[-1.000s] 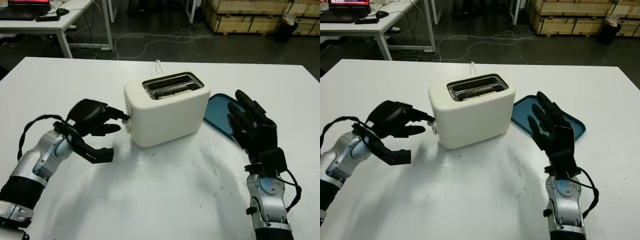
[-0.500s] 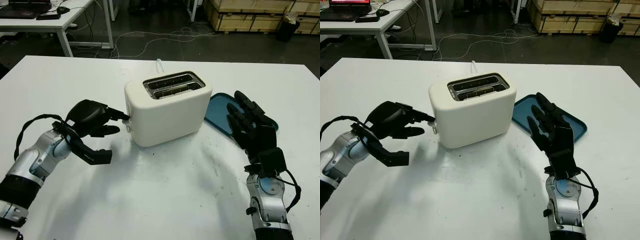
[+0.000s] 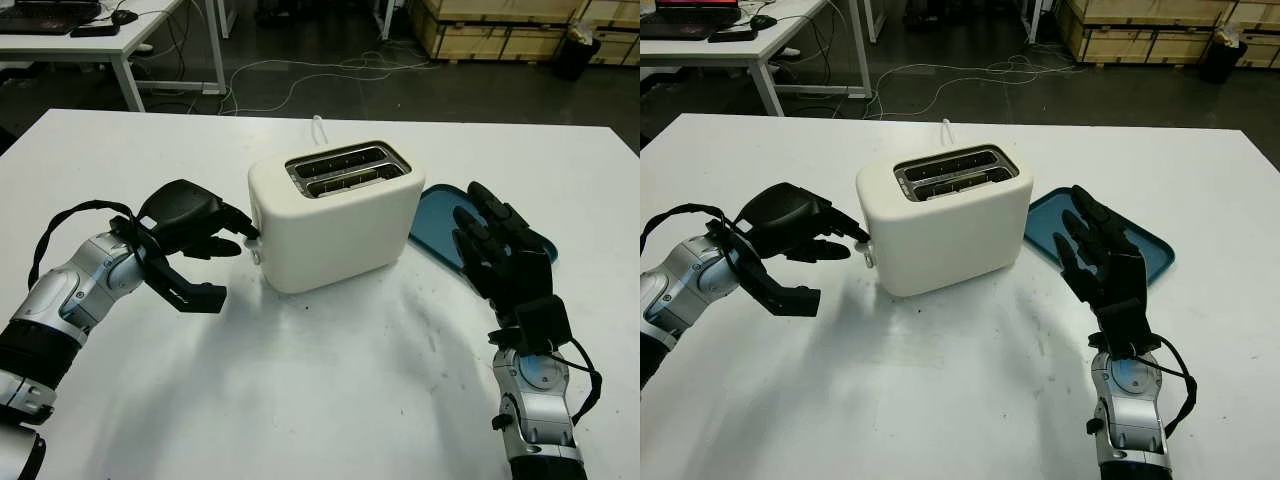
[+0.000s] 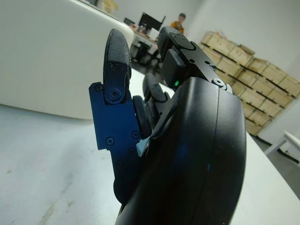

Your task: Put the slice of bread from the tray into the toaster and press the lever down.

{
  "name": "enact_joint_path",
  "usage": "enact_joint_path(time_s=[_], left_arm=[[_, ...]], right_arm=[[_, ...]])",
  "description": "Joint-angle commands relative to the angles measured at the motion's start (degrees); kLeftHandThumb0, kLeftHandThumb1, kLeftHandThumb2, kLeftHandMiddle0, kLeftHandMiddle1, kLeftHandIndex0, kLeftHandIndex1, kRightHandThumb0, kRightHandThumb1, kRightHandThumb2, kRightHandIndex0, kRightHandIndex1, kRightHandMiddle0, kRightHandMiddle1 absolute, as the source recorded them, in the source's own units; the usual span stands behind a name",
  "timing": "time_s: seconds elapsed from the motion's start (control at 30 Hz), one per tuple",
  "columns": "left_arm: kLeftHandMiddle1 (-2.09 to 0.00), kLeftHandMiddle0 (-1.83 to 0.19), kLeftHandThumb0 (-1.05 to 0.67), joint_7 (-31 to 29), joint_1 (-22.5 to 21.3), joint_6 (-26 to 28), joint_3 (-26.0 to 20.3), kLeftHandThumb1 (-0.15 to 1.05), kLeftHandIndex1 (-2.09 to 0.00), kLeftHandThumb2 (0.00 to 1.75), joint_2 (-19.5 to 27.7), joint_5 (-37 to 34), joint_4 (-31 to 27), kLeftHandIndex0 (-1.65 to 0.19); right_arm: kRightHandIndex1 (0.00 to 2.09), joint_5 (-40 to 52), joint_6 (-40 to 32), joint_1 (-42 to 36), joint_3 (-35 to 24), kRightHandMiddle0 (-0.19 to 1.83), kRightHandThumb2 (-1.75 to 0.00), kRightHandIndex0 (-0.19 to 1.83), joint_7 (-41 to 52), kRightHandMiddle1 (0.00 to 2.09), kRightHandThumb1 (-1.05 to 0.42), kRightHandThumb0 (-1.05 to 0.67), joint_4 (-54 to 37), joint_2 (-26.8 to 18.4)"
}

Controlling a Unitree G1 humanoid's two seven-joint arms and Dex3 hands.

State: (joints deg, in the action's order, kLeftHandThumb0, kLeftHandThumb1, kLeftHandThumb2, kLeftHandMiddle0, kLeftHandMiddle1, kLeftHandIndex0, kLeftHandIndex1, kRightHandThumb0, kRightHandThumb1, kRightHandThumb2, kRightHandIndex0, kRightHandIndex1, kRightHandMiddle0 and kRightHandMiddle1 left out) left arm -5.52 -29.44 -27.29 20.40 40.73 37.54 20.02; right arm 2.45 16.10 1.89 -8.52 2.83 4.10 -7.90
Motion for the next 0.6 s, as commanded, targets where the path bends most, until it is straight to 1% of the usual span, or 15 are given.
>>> enact_joint_path(time_s=[0.0, 0.23, 0.4, 0.43, 0.5, 0.53, 0.57], left_arm=[[-0.77, -0.98, -0.24, -3.1, 3.5, -2.2, 4.9, 0.92, -0.04, 0.09, -2.5, 2.3, 1.5, -1.13], [-0.70, -0.93, -0.23, -2.2, 4.5, -1.4, 4.9, 0.92, -0.02, 0.13, -2.6, 2.6, 1.1, -1.10], [-0.73, -0.95, -0.25, -2.1, 4.7, -1.1, 5.1, 0.92, -0.01, 0.18, -2.7, 2.7, 1.1, -1.10], [-0.74, -0.94, -0.25, -2.4, 5.0, -0.6, 5.1, 0.92, -0.01, 0.18, -3.3, 2.2, 1.3, -1.09], [-0.75, -0.92, -0.23, -1.3, 5.8, 0.1, 5.6, 0.92, 0.00, 0.23, -6.1, 1.3, 4.0, -1.08], [-0.75, -0.90, -0.24, -1.3, 6.0, 1.4, 6.1, 0.92, 0.00, 0.30, -7.8, 1.0, 5.7, -1.05], [-0.76, -0.87, -0.23, -0.8, 6.1, 3.0, 6.9, 0.92, 0.00, 0.34, -9.9, 1.3, 7.9, -1.03]], right_arm=[[0.00, 0.1, 0.1, 0.2, 0.0, 0.50, -0.30, 0.51, 0.2, 0.00, -0.92, -0.53, -0.2, -0.2], [0.00, 0.0, -0.3, 0.0, 0.2, 0.49, -0.30, 0.50, 0.3, 0.00, -0.92, -0.55, -0.2, -0.1], [0.00, -0.5, -0.2, 0.0, 0.5, 0.49, -0.31, 0.49, 0.0, 0.00, -0.92, -0.55, -0.1, 0.0], [0.00, -0.5, -0.2, 0.0, 0.6, 0.49, -0.31, 0.49, 0.0, 0.00, -0.92, -0.55, -0.1, 0.1], [0.00, -0.2, -0.1, 0.0, 0.6, 0.49, -0.31, 0.49, 0.0, 0.00, -0.92, -0.54, 0.1, 0.3], [0.00, 0.0, 0.2, 0.0, 0.5, 0.49, -0.31, 0.49, 0.1, 0.00, -0.92, -0.54, 0.4, 0.4], [0.00, 0.1, 0.7, 0.1, 0.4, 0.49, -0.30, 0.49, 0.2, 0.00, -0.92, -0.54, 0.9, 0.4]])
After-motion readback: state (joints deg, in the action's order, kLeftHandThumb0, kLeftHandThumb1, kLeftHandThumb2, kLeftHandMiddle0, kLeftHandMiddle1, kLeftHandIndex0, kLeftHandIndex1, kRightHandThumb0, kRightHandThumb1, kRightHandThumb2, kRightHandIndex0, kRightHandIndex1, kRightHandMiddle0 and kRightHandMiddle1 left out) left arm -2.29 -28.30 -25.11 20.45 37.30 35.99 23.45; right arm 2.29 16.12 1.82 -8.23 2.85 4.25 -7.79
